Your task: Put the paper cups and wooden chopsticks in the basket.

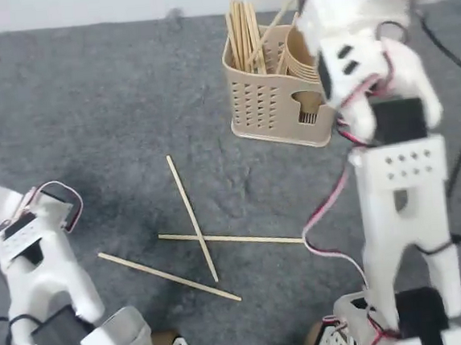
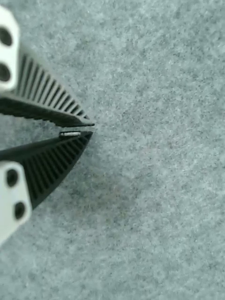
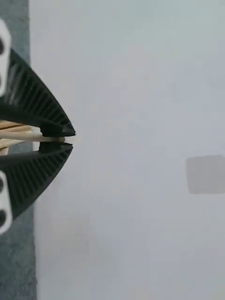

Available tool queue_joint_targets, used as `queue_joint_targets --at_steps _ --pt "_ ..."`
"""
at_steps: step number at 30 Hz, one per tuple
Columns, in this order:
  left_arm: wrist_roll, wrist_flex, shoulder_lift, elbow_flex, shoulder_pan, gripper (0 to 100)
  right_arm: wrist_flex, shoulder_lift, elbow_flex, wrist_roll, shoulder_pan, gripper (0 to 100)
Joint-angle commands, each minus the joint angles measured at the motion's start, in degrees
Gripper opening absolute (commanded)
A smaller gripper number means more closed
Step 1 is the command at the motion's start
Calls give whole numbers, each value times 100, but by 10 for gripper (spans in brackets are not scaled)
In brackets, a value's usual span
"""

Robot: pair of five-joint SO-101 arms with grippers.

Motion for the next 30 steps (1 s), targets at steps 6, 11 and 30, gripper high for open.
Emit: queue_joint_targets --at_steps 6,11,30 --pt "-44 35 -18 -207 44 12 -725 1138 -62 826 -505 10" --pt "-44 26 -18 -215 53 12 -479 1622 -62 993 -857 84" --pt "-44 18 -18 -224 26 12 2923 -699 -26 62 -1868 94"
